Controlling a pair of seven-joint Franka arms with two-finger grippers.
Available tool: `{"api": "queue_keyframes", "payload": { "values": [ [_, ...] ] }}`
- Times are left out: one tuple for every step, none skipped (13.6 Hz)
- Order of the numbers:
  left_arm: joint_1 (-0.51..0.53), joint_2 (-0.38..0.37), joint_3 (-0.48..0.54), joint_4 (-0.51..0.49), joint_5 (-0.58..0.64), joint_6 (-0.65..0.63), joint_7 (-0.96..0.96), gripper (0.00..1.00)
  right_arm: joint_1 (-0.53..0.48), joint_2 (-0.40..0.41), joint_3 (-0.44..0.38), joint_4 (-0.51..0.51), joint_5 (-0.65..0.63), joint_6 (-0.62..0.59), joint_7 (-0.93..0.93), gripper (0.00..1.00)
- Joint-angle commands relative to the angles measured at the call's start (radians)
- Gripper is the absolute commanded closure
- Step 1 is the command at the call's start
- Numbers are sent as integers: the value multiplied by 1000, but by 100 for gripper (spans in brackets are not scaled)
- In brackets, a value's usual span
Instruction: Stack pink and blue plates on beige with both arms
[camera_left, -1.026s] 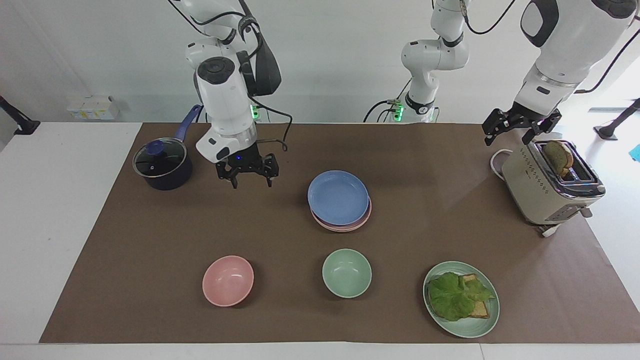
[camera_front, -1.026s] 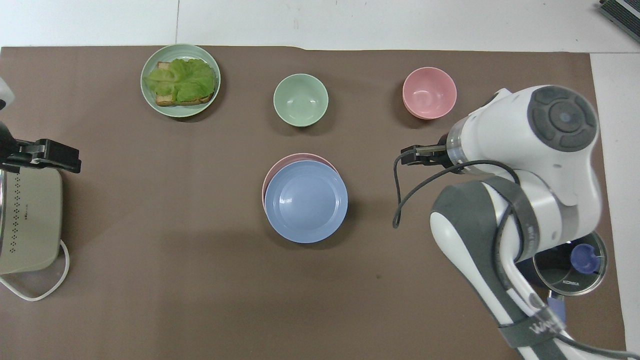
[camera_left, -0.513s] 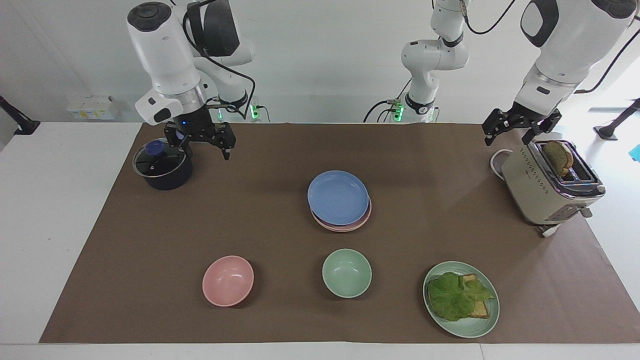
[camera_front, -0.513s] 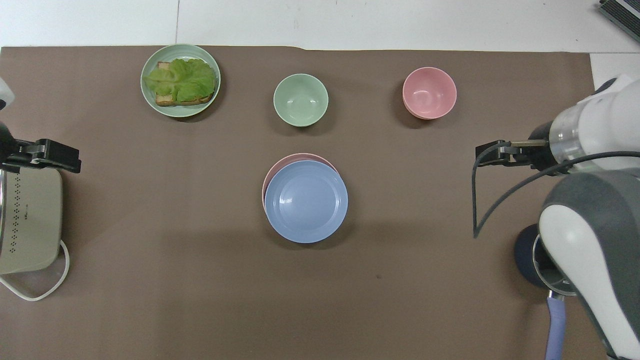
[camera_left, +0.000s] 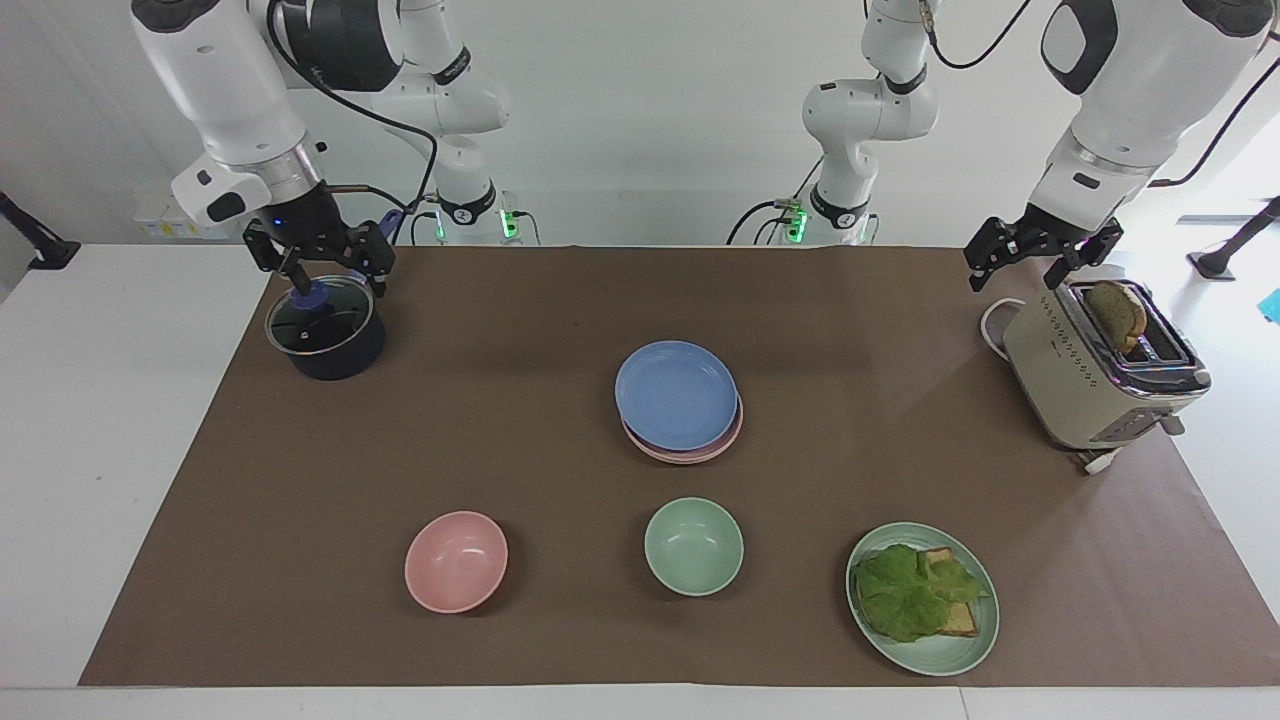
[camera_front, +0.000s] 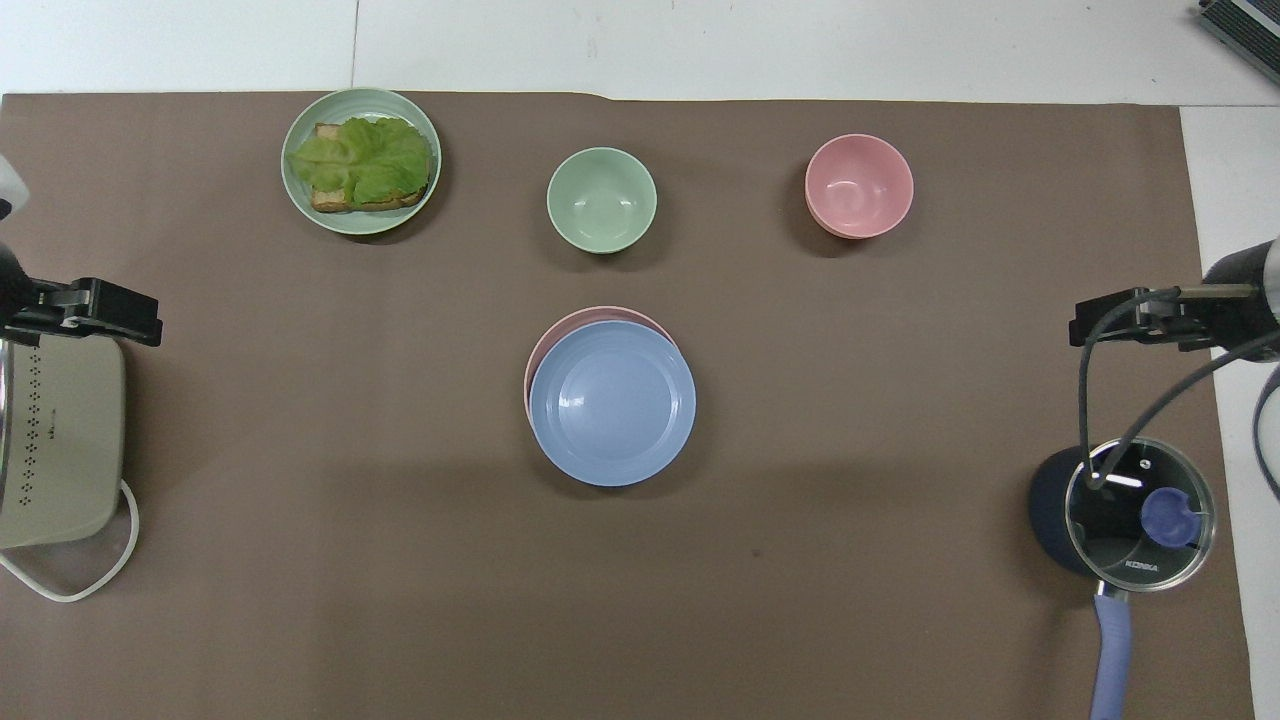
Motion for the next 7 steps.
{"api": "queue_keyframes", "payload": {
  "values": [
    [3,-7,-2,-2,10,-10,11,0,-14,-10,6,37,-20,-29,-16,0],
    [3,-7,-2,-2,10,-10,11,0,-14,-10,8,72,-25,-66,-16,0],
    [3,-7,0,-2,10,-10,11,0,-14,-8,8,114,-39,-101,-18,0],
    [3,-7,-2,-2,10,-10,11,0,-14,-8,11,152,-57,-138,-19,0],
    [3,-7,-2,-2,10,-10,11,0,-11,-7,14,177,-63,-173,-18,0],
    [3,-7,0,-2,10,-10,11,0,-2,-11,17,172,-65,-177,-16,0],
    [3,-7,0,-2,10,-10,11,0,-1,-30,22,159,-63,-186,-18,0]
  ]
}}
